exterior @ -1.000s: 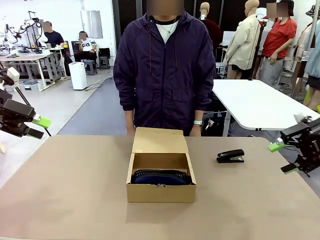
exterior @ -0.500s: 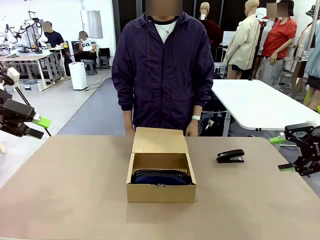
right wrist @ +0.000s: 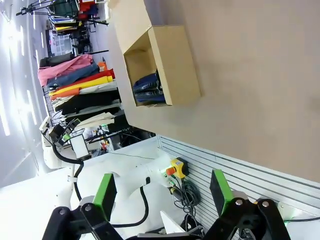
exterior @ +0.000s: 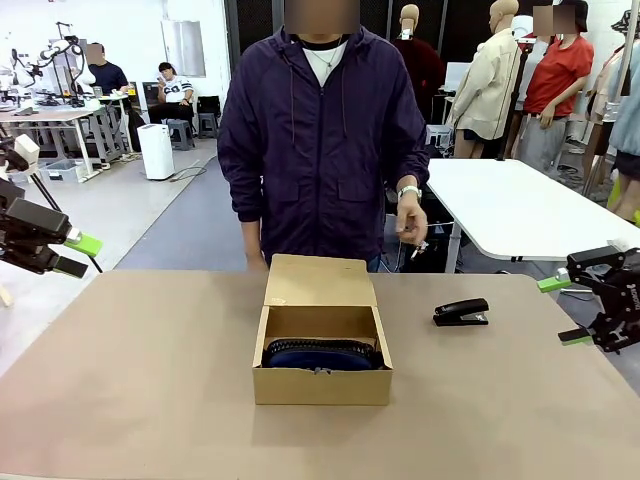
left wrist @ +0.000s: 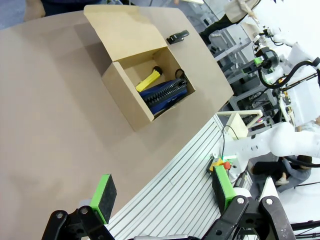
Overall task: Pack the items into the box.
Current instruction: Pick up the item indicated by the person and place it inside the Mailer Box.
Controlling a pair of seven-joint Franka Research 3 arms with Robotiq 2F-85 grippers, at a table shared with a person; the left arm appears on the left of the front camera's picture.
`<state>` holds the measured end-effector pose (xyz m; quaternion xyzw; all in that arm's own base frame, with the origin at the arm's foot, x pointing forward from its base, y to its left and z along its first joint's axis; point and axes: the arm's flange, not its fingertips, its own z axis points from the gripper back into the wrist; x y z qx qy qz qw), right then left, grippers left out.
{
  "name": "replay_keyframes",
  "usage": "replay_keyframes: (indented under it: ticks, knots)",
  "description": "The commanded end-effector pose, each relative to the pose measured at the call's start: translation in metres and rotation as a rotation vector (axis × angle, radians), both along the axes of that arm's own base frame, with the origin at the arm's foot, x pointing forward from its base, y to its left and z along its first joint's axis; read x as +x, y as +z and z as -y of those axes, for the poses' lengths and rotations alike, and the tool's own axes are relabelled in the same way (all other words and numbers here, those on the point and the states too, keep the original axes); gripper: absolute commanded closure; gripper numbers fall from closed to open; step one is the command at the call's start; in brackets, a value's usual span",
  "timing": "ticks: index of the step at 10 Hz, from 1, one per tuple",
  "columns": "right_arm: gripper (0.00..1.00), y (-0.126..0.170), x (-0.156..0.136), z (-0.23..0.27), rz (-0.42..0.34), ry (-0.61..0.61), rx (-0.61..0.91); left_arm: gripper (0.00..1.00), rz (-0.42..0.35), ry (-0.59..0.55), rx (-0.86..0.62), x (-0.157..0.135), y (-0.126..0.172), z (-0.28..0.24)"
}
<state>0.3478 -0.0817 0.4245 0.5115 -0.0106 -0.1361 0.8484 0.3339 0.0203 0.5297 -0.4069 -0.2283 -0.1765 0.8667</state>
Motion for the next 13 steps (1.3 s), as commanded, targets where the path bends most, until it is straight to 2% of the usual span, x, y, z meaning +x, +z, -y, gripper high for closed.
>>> replay_keyframes:
  ticks: [1, 8, 9, 10, 11, 12, 13]
  knots:
    - [0.00, 0.003, 0.000, 0.005, 0.010, 0.012, 0.002, 0.00, -0.003, -0.009, 0.003, -0.001, 0.001, -0.002]
    - [0.00, 0.000, 0.000, 0.001, 0.000, -0.002, 0.000, 0.00, -0.003, -0.009, 0.003, -0.001, 0.001, -0.002]
    - [0.00, 0.007, 0.032, -0.012, 0.012, 0.143, -0.120, 0.00, -0.003, -0.009, 0.003, -0.001, 0.001, -0.002]
    - [0.00, 0.014, 0.078, -0.029, 0.004, 0.280, -0.247, 0.00, -0.003, -0.009, 0.003, -0.001, 0.001, -0.002]
    - [0.00, 0.017, 0.125, -0.051, -0.047, 0.379, -0.421, 0.00, -0.003, -0.009, 0.003, -0.001, 0.001, -0.002]
    - [0.00, 0.010, 0.180, -0.077, -0.030, 0.449, -0.648, 0.00, -0.003, -0.009, 0.003, -0.001, 0.001, -0.002]
    - [0.00, -0.002, 0.210, -0.102, -0.002, 0.510, -0.796, 0.00, -0.003, -0.009, 0.003, -0.001, 0.001, -0.002]
